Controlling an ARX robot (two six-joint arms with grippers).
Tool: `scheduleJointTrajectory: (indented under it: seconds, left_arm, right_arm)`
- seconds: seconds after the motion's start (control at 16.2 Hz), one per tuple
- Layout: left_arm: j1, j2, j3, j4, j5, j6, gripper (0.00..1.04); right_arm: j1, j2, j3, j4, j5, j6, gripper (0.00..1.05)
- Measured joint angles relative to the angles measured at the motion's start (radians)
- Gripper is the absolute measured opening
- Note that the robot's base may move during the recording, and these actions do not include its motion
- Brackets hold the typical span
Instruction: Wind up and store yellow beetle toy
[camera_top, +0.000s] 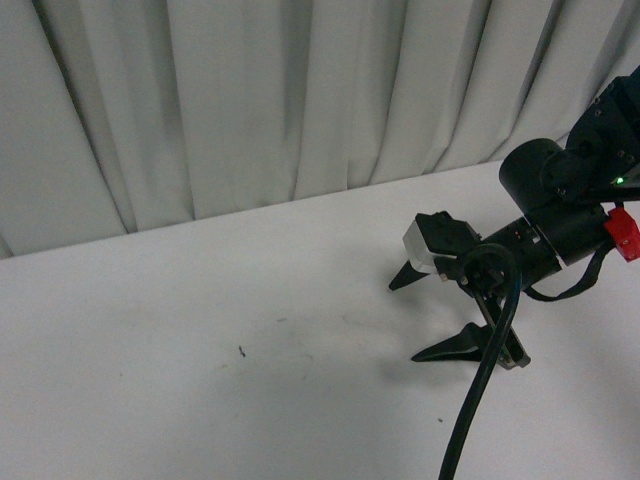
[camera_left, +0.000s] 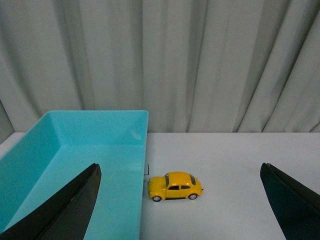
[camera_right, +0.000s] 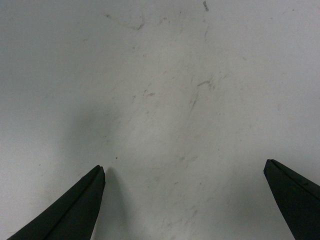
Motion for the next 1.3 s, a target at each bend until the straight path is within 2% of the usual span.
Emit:
scheduleJointTrajectory:
  seconds: [0.19, 0.43, 0.56, 0.62, 0.68, 0.74, 0.86, 0.93, 0.99, 1.11, 1.17, 1.3]
  left_arm:
    - [0.000, 0.000, 0.000, 0.000, 0.000, 0.000, 0.98]
    - [0.000, 0.000, 0.000, 0.000, 0.000, 0.000, 0.98]
    - [0.000, 0.000, 0.000, 0.000, 0.000, 0.000, 0.98]
    - [0.000, 0.000, 0.000, 0.000, 0.000, 0.000, 0.98]
    - [0.000, 0.000, 0.000, -0.001, 0.000, 0.000, 0.98]
    - [0.000, 0.000, 0.000, 0.000, 0.001, 0.000, 0.98]
    - [0.000, 0.000, 0.000, 0.000, -0.001, 0.000, 0.98]
    - [0.000, 0.000, 0.000, 0.000, 0.000, 0.000, 0.98]
    - [0.000, 0.000, 0.000, 0.000, 0.000, 0.000, 0.98]
    - [0.000, 0.000, 0.000, 0.000, 0.000, 0.000, 0.98]
    - [0.000, 0.000, 0.000, 0.000, 0.000, 0.000, 0.98]
    - [0.000, 0.000, 0.000, 0.000, 0.000, 0.000, 0.98]
  right_arm:
    - [0.016, -0.108, -0.045, 0.050, -0.048, 0.038, 0.98]
    - [0.066, -0.457, -0.157, 0.187, -0.174, 0.162, 0.98]
    - [0.065, -0.641, -0.236, 0.333, -0.172, 0.227, 0.98]
    - [0.105, -0.753, -0.367, 0.655, 0.058, 0.393, 0.89]
    - [0.152, -0.826, -0.499, 0.890, 0.291, 0.643, 0.79]
    - [0.177, -0.864, -0.609, 1.058, 0.477, 0.884, 0.68]
    - [0.175, -0.909, -0.739, 1.219, 0.707, 1.258, 0.48]
    - [0.176, -0.947, -0.779, 1.235, 0.740, 1.375, 0.39]
    - [0.185, -1.007, -0.833, 1.244, 0.752, 1.481, 0.24]
    - [0.217, -1.074, -0.900, 1.235, 0.779, 1.545, 0.01]
    - [0.260, -1.128, -0.949, 1.220, 0.810, 1.560, 0.02]
    - [0.265, -1.196, -0.990, 1.201, 0.820, 1.568, 0.02]
